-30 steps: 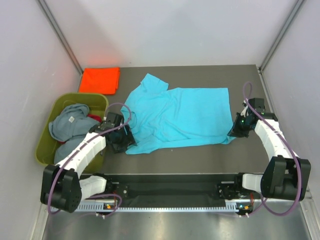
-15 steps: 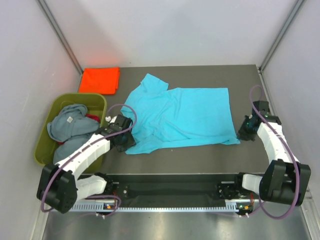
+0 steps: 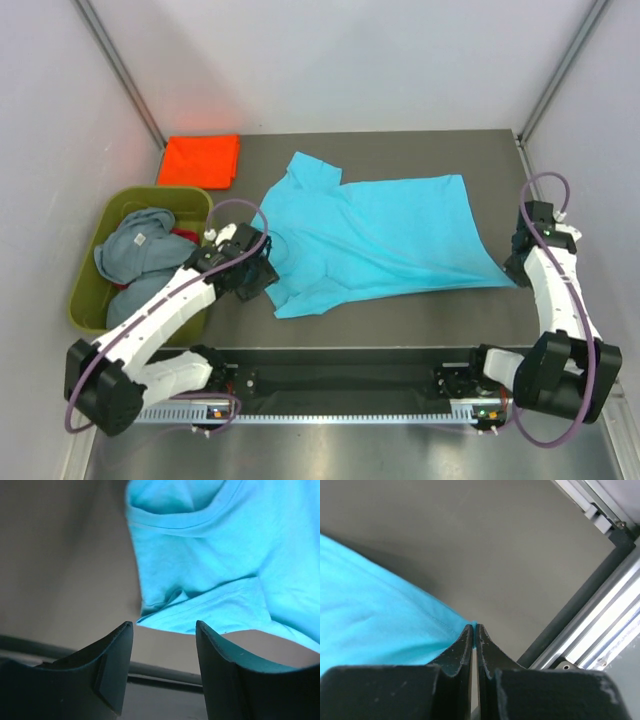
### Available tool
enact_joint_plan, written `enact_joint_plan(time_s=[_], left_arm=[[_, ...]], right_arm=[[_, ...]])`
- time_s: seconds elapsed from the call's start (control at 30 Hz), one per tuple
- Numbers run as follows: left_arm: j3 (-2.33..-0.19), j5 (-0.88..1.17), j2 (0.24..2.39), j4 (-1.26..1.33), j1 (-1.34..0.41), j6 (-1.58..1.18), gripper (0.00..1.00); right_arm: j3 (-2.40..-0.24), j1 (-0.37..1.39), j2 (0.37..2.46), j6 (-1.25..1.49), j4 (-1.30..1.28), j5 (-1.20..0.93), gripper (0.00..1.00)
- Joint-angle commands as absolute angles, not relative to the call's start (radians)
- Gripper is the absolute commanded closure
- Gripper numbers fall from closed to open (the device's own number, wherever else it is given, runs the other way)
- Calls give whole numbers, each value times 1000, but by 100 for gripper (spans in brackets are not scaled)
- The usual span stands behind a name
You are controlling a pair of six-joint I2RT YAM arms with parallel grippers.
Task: Fold and stack the t-shirts
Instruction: Flatten the tshirt out
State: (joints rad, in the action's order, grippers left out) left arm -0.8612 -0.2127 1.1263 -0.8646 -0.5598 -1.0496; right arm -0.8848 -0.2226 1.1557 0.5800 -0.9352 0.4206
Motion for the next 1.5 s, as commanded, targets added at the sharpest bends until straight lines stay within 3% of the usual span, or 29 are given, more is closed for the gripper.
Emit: enact_joint_plan(time_s=[0.0,0.2,0.6,0.83,1.23,1.47], left_arm=[[-833,-197,1032,-954,-561,-1258,42],[-795,-43,1097,-949,-563,-1388,41],[-779,-117,1075,-1070,-563,-1776,46],[-831,-63,1279,-1105,-561,-1828,49],[-844,-63,1402,-1068,-538,-1867,53],[-841,-22,1436,-1062,-537,-1859,61]], right_arm=[[-913,-273,1140,623,-936,462,100],[-877,-302,1101,572,-859,273,100],[-844,-279,1031,534,-831,156,100],[-861,-267,1058,529,-819,124,100],[-870,-247,1091,520,-810,110,100],[-873,-239,1111,514,-801,104,100]])
